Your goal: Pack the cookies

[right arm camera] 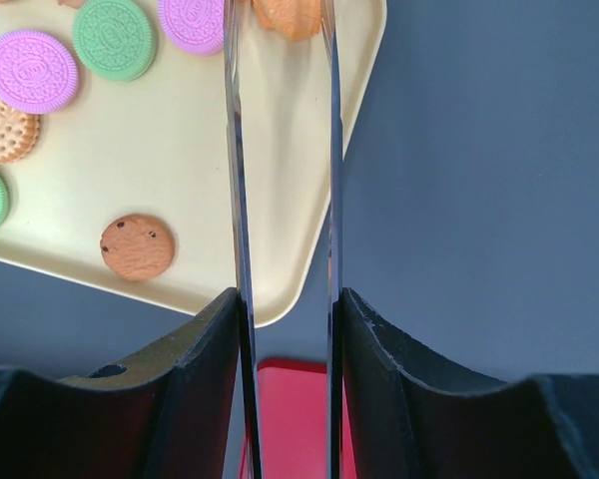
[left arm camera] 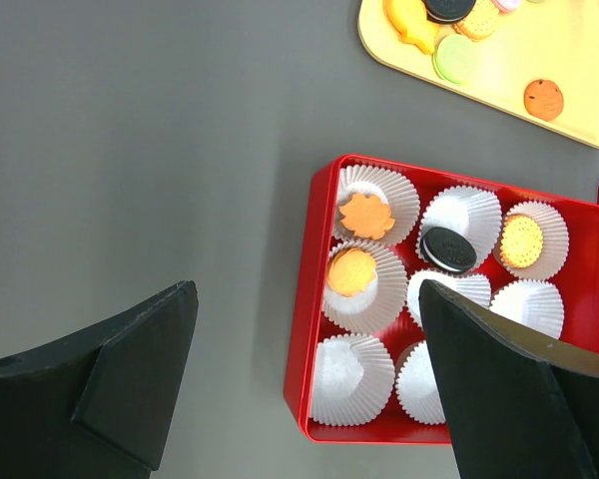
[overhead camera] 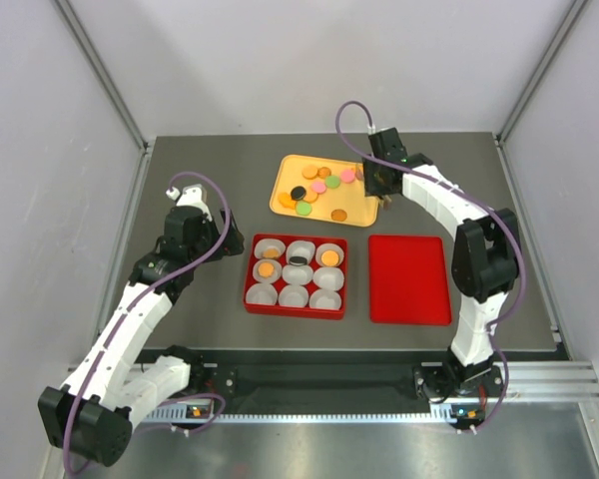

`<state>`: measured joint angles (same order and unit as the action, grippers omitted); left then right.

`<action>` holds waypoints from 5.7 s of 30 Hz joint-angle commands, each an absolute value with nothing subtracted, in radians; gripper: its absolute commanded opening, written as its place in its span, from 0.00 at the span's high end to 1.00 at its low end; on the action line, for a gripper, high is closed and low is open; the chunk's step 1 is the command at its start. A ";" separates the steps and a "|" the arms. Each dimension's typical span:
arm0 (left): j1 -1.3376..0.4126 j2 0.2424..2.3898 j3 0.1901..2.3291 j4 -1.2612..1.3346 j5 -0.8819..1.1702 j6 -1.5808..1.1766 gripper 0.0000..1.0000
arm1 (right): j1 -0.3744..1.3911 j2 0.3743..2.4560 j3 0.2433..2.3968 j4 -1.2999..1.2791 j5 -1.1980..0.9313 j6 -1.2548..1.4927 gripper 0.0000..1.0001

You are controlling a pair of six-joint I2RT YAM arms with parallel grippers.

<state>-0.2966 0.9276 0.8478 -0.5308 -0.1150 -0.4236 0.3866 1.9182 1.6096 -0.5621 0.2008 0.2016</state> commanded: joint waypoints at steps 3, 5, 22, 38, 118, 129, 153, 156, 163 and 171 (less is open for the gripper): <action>-0.291 0.930 0.845 -0.486 -0.107 -0.414 0.03 | 0.364 1.940 1.609 -0.525 0.190 0.199 0.58; -0.291 0.928 0.845 -0.486 -0.106 -0.414 0.03 | 0.362 1.942 1.606 -0.523 0.189 0.198 0.58; -0.291 0.931 0.844 -0.486 -0.106 -0.416 0.03 | 0.359 1.933 1.591 -0.518 0.219 0.190 0.55; -0.291 0.933 0.847 -0.486 -0.106 -0.414 0.03 | 0.339 1.973 1.601 -0.483 0.160 0.189 0.58; -0.287 0.900 0.839 -0.486 -0.092 -0.417 0.03 | 1.045 1.272 1.045 -0.626 0.120 0.456 0.67; -0.287 0.900 0.839 -0.489 -0.091 -0.417 0.03 | 1.054 1.296 1.046 -0.609 0.124 0.459 0.65; -0.287 0.900 0.839 -0.489 -0.089 -0.417 0.03 | 1.062 1.258 1.121 -0.663 0.190 0.442 0.57; -0.287 0.900 0.839 -0.488 -0.087 -0.417 0.03 | 1.043 1.252 1.160 -0.692 0.221 0.419 0.56; -0.285 0.905 0.841 -0.486 -0.086 -0.417 0.03 | 0.842 1.298 1.288 -0.693 0.222 0.325 0.55; -0.285 0.907 0.841 -0.486 -0.090 -0.417 0.03 | 0.577 1.564 1.474 -0.620 0.144 0.252 0.57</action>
